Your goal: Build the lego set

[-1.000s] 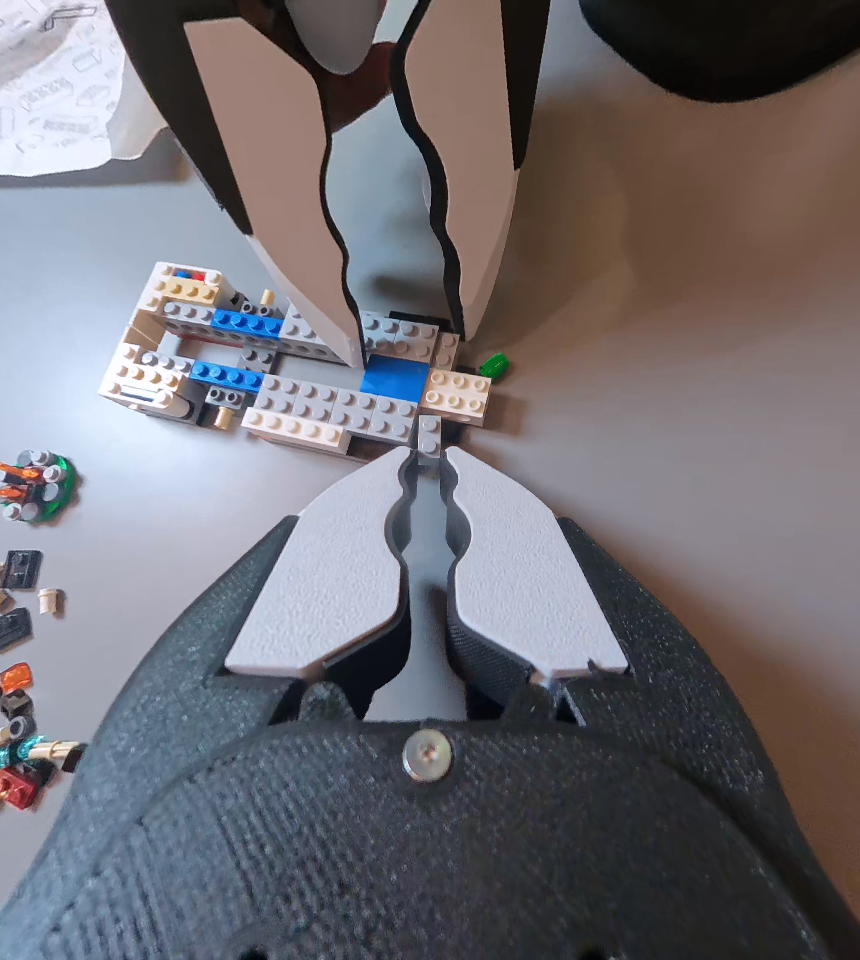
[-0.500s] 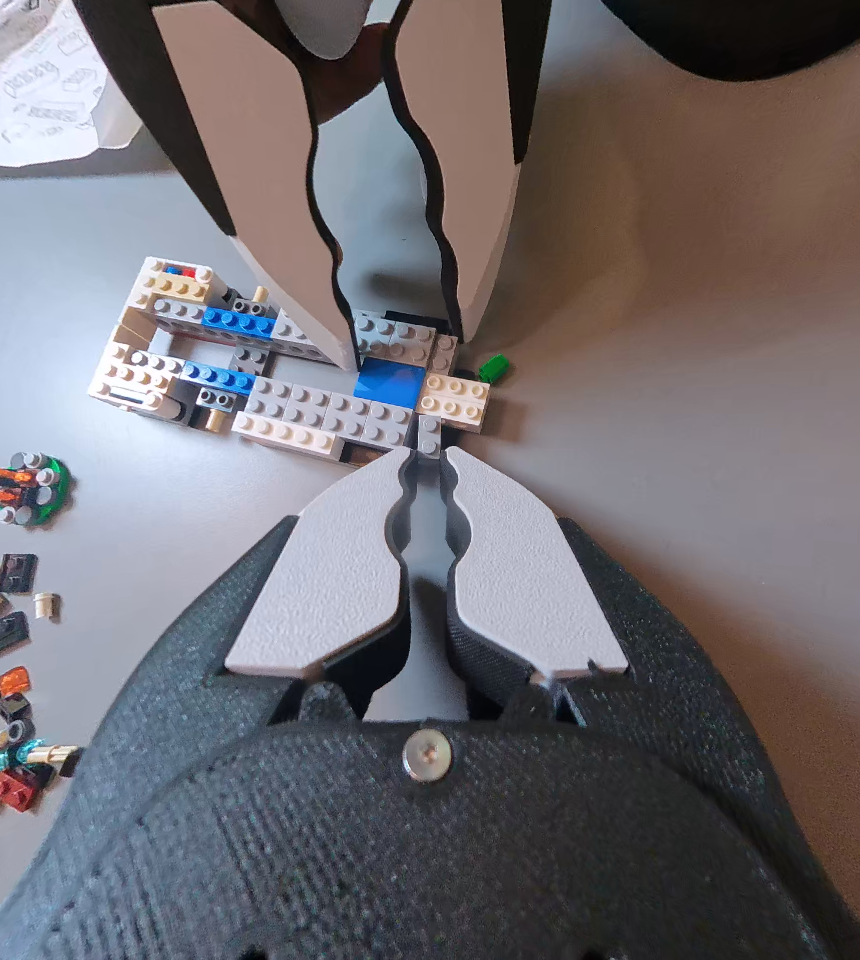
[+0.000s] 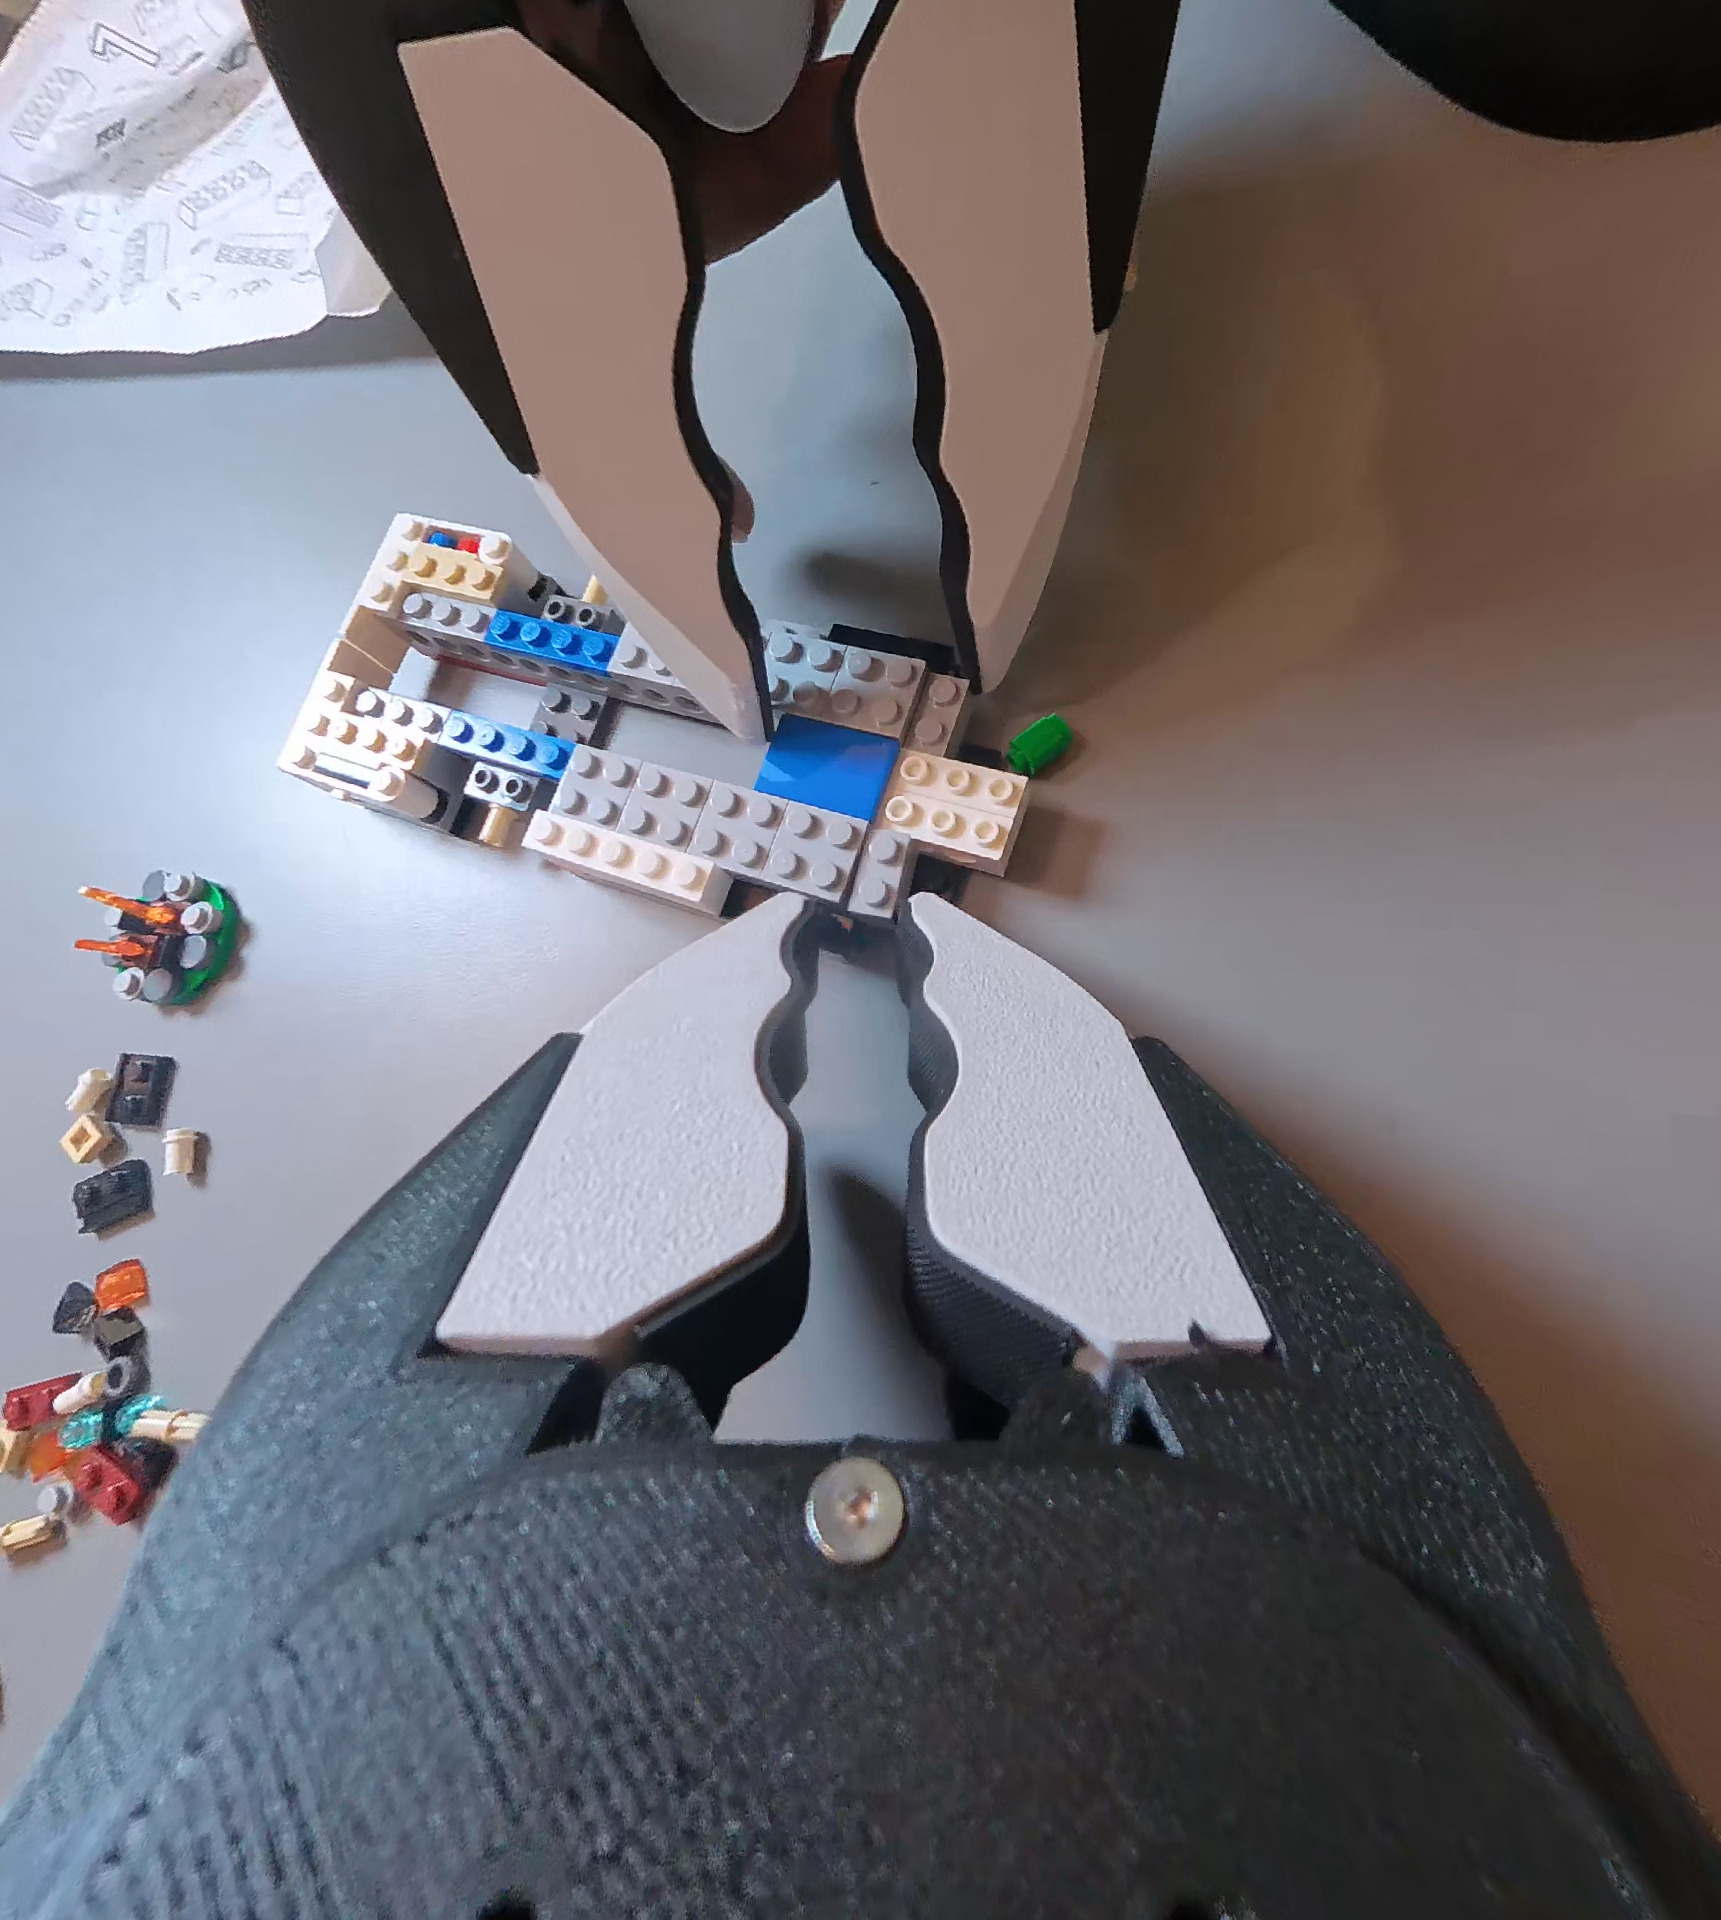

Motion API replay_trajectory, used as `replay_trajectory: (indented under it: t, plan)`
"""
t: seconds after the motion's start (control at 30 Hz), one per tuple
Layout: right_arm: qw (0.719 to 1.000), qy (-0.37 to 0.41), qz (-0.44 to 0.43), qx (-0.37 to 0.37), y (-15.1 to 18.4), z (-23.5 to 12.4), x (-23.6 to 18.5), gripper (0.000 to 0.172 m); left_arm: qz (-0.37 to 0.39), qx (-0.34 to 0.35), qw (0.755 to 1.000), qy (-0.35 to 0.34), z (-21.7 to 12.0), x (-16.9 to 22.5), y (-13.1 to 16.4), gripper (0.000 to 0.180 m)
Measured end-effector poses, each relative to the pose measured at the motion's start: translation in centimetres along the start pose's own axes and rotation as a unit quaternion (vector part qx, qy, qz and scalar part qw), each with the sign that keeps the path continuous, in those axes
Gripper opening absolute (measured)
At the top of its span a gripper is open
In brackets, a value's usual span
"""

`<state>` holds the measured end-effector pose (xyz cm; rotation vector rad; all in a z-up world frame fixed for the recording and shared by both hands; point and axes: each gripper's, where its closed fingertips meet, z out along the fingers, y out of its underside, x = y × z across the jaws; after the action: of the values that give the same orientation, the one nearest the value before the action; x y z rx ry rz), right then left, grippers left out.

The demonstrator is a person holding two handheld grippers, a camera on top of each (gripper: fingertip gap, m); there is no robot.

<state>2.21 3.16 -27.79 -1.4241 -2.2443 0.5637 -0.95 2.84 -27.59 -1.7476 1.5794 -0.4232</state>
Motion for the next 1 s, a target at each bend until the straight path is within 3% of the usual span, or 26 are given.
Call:
replay_trajectory:
  t: [0.77, 1.0]
  plan:
    - [1.000, -0.006, -0.018, -0.015, 0.0, -0.2, -0.4, 0.039, -0.011, 0.009, 1.000, 0.013, 0.2, 0.4, -0.2, 0.018]
    - [0.999, -0.013, -0.038, 0.014, -2.3, -0.8, -1.8, 0.039, -0.003, 0.006, 1.000, 0.011, 0.4, 0.5, -0.4, 0.018]
